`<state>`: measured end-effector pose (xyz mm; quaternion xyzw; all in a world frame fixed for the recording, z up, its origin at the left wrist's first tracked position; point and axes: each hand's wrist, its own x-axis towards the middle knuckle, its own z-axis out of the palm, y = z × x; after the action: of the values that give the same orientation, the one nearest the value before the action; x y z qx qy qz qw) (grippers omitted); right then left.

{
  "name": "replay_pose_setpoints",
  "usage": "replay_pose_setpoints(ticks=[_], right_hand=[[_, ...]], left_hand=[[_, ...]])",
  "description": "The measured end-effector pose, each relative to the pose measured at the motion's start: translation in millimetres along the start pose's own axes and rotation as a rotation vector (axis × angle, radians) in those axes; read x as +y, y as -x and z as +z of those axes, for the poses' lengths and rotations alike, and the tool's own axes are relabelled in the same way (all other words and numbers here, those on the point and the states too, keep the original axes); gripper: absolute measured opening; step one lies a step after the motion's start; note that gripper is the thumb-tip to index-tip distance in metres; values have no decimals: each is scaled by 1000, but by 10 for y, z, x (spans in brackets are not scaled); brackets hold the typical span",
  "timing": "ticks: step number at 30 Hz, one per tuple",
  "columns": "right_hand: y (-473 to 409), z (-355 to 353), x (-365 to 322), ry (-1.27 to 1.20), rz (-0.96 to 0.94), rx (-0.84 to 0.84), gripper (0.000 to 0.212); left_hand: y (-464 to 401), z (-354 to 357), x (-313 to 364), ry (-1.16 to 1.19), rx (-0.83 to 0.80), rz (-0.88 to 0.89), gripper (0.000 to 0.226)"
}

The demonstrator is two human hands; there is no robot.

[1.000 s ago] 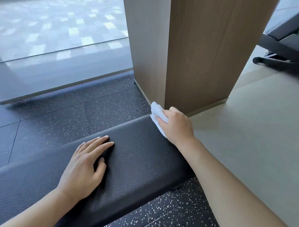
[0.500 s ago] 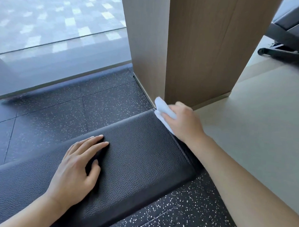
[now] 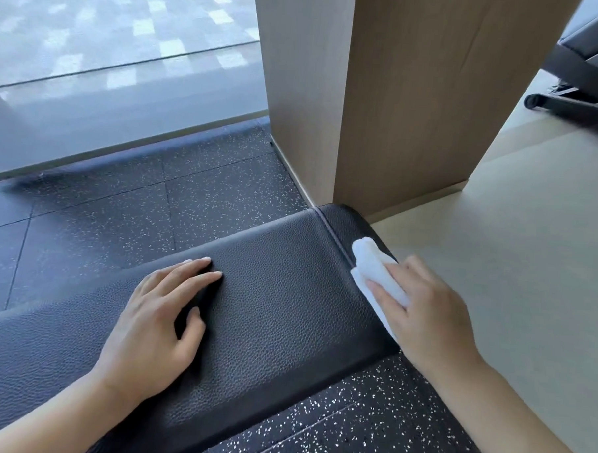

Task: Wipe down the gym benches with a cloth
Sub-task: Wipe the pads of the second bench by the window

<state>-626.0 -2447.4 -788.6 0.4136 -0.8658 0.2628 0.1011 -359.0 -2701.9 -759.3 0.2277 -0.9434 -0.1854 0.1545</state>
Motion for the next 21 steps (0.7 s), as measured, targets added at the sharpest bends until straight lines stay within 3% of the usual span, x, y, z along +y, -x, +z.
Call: replay_pose_setpoints(ticks=[3,9,12,17,21], right_hand=[[-43,-18,-101,62,16,-5,27],[-1001,427,-534,153,1,-37,40],[-1176,667,-915,262,-36,-80,37],[-707,708,-1462,132,-155,-136,44],[17,438,-1434,10,-296,-115,44]], left_hand=[[-13,-5,1,-7,-3,4,55],[3,-20,31,-25,-2,-2,55],[10,-27,39,-38,0,-9,56],[33,-10,8,-48,25,-16,54],[33,18,-43,-23,33,-17,52]])
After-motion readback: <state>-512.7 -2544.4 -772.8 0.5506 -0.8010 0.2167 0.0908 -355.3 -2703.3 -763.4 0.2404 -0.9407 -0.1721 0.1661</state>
